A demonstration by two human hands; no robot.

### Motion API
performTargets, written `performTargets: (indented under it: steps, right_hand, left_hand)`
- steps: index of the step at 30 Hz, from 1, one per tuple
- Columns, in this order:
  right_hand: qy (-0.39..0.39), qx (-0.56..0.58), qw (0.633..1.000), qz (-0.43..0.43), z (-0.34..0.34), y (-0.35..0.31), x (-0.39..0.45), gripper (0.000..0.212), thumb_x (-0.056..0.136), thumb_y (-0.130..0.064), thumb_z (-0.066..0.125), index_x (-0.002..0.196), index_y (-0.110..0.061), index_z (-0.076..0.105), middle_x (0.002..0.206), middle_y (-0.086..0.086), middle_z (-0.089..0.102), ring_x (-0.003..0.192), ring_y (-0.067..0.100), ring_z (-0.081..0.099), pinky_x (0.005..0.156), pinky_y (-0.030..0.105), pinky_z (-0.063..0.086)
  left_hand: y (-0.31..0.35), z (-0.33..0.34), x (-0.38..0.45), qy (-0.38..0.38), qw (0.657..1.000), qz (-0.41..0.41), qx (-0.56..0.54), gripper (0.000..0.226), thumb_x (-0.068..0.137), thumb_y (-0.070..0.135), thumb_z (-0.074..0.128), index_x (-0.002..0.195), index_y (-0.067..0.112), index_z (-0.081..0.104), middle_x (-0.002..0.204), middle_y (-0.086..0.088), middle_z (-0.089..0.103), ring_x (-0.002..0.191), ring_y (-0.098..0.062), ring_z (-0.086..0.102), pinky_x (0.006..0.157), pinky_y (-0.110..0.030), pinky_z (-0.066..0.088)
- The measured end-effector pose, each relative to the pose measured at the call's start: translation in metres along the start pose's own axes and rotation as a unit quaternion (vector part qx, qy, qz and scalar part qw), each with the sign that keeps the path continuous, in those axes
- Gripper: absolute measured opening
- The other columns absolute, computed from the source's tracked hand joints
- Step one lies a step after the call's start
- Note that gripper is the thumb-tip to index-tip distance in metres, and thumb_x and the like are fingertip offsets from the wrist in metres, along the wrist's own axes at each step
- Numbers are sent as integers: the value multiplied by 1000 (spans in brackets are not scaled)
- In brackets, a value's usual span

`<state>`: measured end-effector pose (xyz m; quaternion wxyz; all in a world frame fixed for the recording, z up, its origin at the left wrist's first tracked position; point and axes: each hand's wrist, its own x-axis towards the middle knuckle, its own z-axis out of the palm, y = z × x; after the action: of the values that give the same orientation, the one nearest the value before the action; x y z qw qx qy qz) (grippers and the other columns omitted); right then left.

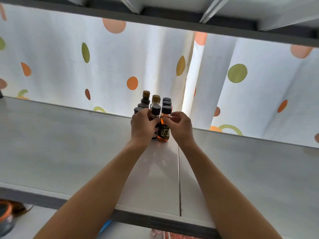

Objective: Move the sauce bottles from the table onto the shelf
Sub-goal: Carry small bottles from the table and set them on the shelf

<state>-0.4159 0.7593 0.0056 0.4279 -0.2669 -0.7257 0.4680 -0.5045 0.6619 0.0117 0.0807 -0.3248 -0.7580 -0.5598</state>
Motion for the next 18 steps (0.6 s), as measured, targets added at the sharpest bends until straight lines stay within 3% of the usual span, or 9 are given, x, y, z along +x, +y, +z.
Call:
performTargets:
  steps: [4,6,9,14,18]
  right_hand:
    - [-67,-60,996,-13,-6,6,-5,32,81,-28,79,109,-20,67,97,-4,73,91,9,69,78,22,53]
    - [-105,-88,991,-2,-9,13,-7,33,75,-22,79,106,-23,69,98,-3,73,90,11,69,79,27,56]
    - [-142,-139,980,23,-9,23,-8,38,67,-26,79,104,-23,72,91,0,75,84,19,71,79,38,60]
    - [-107,-194,975,1,-3,31,-6,32,72,-25,81,103,-22,75,88,-1,74,82,16,68,73,31,53]
    - [-65,-230,971,-6,4,34,-6,38,72,-29,80,108,-19,70,93,-1,71,84,16,64,73,30,51]
  left_hand:
    - [-9,0,-6,-37,997,44,50,20,77,15,76,96,17,70,90,1,73,86,-18,67,76,-27,50]
    - [-11,-2,-7,-41,994,59,82,21,78,12,74,98,17,70,92,0,73,87,-19,66,75,-24,45]
    - [-13,-5,-8,-34,988,81,130,20,80,17,74,99,14,69,94,-4,73,88,-24,66,76,-31,49]
    - [-15,-7,-10,-41,979,73,188,21,86,25,69,96,7,69,91,-12,70,85,-32,65,69,-33,46]
    - [-15,-6,-13,-60,973,54,216,18,90,18,64,100,4,67,98,-17,68,92,-34,64,72,-33,44]
